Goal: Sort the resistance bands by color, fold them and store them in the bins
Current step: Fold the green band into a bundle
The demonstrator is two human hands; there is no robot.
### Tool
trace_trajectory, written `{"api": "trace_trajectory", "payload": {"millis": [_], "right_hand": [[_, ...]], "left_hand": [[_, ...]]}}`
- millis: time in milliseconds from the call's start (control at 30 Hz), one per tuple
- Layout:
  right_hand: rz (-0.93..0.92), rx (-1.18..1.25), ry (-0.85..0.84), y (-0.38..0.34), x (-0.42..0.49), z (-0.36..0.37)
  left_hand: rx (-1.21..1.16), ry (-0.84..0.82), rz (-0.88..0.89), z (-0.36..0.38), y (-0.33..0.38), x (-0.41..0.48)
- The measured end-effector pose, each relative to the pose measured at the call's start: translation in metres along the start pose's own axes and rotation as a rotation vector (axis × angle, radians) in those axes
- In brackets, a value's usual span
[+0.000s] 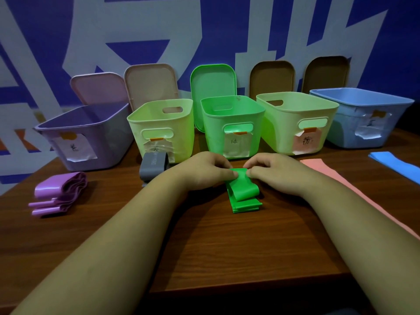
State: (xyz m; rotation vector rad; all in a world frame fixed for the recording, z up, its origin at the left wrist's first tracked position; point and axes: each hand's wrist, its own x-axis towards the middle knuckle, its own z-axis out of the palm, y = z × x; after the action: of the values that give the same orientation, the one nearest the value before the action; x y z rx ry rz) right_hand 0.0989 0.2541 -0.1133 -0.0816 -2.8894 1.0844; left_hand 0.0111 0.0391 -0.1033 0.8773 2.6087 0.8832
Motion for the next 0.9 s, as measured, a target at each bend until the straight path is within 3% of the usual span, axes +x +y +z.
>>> {"api": "trace_trajectory", "payload": {"millis": [433, 600, 733, 900], "right_hand": [[-0.006, -0.018, -0.010, 0.002, 0.002, 0.000], [-0.019, 0.104, 0.131, 0.000, 0.007, 0.005], [-0.001, 0.051, 0.191, -0.003, 0.014, 0.011], [0.081, -0.107, 0.228, 0.000, 0.012, 0.008]], "left_hand": [[-0.222, 0.025, 0.001, 0.003, -0.003, -0.002], [-0.300, 0.182, 0.004, 0.009, 0.001, 0.005], [-0.119, 0.343, -0.028, 0.016, 0.004, 0.014], [0.002, 0.390, -0.117, 0.018, 0.008, 0.011]]}}
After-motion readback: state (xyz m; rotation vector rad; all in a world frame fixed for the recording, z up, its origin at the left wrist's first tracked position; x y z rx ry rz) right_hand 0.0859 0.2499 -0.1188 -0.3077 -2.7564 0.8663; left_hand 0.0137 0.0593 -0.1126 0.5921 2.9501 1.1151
